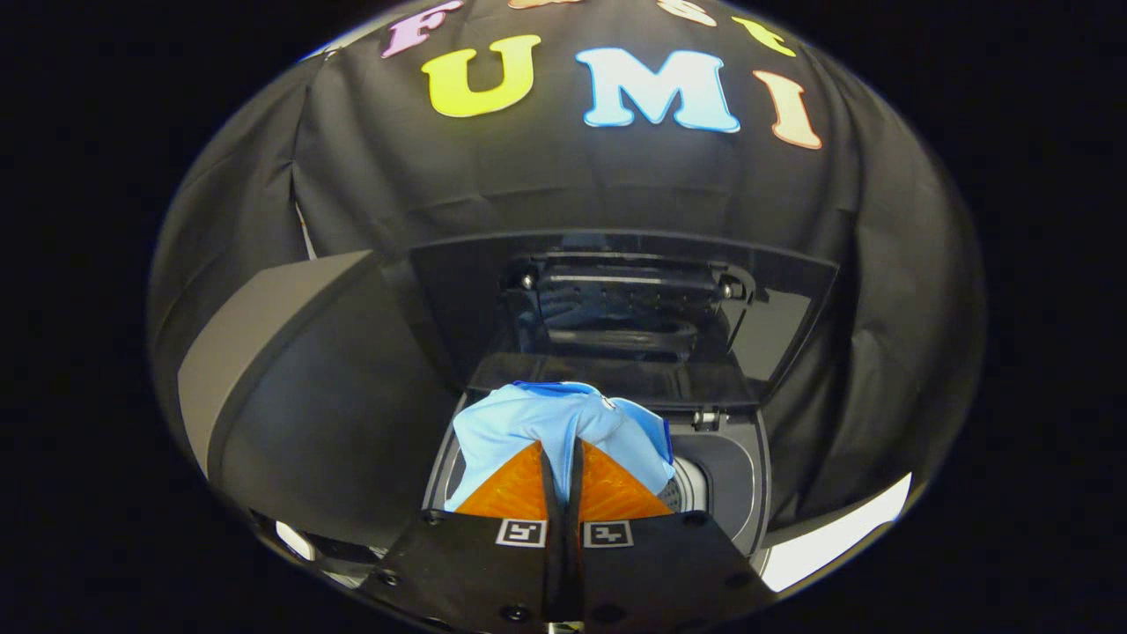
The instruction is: Put the clothes into the washing machine and then close the washing machine lid.
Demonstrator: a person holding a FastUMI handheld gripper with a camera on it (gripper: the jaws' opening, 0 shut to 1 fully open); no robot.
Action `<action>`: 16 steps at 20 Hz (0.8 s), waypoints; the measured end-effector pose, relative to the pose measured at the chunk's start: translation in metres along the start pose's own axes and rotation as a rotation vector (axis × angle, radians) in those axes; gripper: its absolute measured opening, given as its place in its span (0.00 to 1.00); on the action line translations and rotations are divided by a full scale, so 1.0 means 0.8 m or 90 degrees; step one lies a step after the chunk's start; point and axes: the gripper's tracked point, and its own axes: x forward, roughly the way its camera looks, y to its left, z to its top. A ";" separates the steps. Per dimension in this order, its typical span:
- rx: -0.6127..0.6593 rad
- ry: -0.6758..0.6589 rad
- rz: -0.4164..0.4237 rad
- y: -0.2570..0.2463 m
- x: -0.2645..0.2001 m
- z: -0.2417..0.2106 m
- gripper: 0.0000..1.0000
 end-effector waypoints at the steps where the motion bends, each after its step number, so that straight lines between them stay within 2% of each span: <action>1: 0.009 0.012 -0.005 -0.002 0.010 -0.006 0.01; 9: 0.033 0.130 -0.050 -0.014 0.098 -0.054 0.02; 16: 0.016 0.163 -0.074 -0.005 0.127 -0.091 0.02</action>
